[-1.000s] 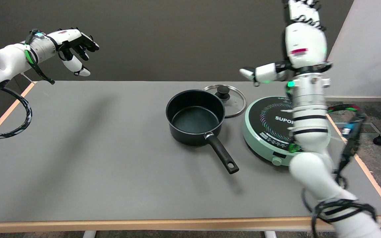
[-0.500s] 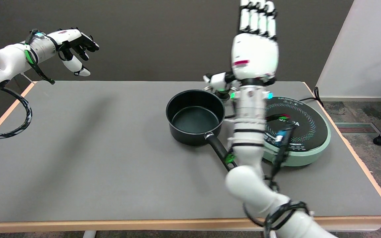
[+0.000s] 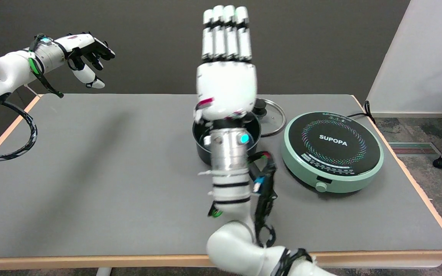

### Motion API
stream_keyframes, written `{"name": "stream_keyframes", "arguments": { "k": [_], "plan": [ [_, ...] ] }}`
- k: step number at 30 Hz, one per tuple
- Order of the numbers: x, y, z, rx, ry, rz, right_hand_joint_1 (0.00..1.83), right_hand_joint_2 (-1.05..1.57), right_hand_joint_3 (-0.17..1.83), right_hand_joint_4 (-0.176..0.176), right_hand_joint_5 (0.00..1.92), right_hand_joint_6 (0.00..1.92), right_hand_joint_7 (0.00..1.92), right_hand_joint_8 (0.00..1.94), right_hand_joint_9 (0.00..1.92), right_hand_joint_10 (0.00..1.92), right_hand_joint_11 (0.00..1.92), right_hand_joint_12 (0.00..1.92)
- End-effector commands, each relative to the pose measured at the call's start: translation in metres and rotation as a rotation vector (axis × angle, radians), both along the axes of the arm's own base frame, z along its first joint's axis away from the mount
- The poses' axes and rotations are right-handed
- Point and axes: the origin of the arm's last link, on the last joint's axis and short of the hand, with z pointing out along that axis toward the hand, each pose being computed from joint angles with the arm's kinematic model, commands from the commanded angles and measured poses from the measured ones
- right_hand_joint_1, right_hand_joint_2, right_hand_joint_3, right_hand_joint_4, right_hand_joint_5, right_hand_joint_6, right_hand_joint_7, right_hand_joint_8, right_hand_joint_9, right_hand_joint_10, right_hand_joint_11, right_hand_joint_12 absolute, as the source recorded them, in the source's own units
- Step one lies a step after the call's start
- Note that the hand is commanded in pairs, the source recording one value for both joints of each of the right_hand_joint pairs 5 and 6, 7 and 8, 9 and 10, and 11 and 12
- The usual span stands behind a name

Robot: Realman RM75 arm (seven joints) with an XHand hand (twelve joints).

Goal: Pick up the pot.

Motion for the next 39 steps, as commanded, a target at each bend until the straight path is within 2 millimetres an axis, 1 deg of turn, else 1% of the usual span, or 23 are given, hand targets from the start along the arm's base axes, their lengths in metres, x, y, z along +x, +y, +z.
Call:
{"name": "stream_keyframes", "arguments": {
  "k": [1,4,7,12,15,17,23,27,30,34,39],
  "plan": [
    [-0.034,0.039,-0.066,-0.022,0.117,-0.009,1.22,0.13,0.67,-0.176,0.01,0.01,0.01,0.01,0.01,0.01,0.01,0.01],
    [-0.039,0.049,-0.059,-0.061,0.086,0.002,1.22,0.11,0.71,-0.176,0.01,0.01,0.01,0.01,0.01,0.01,0.01,0.01],
    [-0.048,0.063,-0.051,-0.103,0.047,-0.004,1.22,0.09,0.79,-0.176,0.01,0.01,0.01,0.01,0.01,0.01,0.01,0.01],
    [-0.07,0.088,-0.038,-0.187,-0.03,-0.051,1.21,0.04,0.84,-0.176,0.01,0.01,0.01,0.01,0.01,0.01,0.01,0.01],
    [-0.083,0.097,-0.031,-0.223,-0.102,-0.103,1.21,0.02,0.84,-0.176,0.01,0.01,0.01,0.01,0.01,0.01,0.01,0.01],
    [-0.089,0.099,-0.026,-0.246,-0.153,-0.141,1.21,-0.04,0.85,-0.176,0.01,0.01,0.01,0.01,0.01,0.01,0.01,0.01],
    [-0.107,0.097,-0.012,-0.259,-0.289,-0.212,1.2,-0.13,0.87,-0.176,0.01,0.01,0.01,0.01,0.01,0.01,0.01,0.01],
    [-0.116,0.092,-0.007,-0.259,-0.368,-0.266,1.2,-0.2,0.9,-0.176,0.01,0.01,0.01,0.01,0.01,0.01,0.01,0.01],
    [-0.123,0.086,-0.005,-0.257,-0.417,-0.315,1.19,-0.23,0.9,-0.176,0.01,0.01,0.01,0.01,0.01,0.01,0.01,0.01],
    [-0.131,0.073,-0.004,-0.243,-0.476,-0.387,1.19,-0.24,0.89,-0.176,0.01,0.01,0.01,0.01,0.01,0.01,0.01,0.01],
    [-0.135,0.06,-0.004,-0.226,-0.535,-0.433,1.19,-0.26,0.9,-0.176,0.01,0.01,0.01,0.01,0.01,0.01,0.01,0.01]
  ]
}}
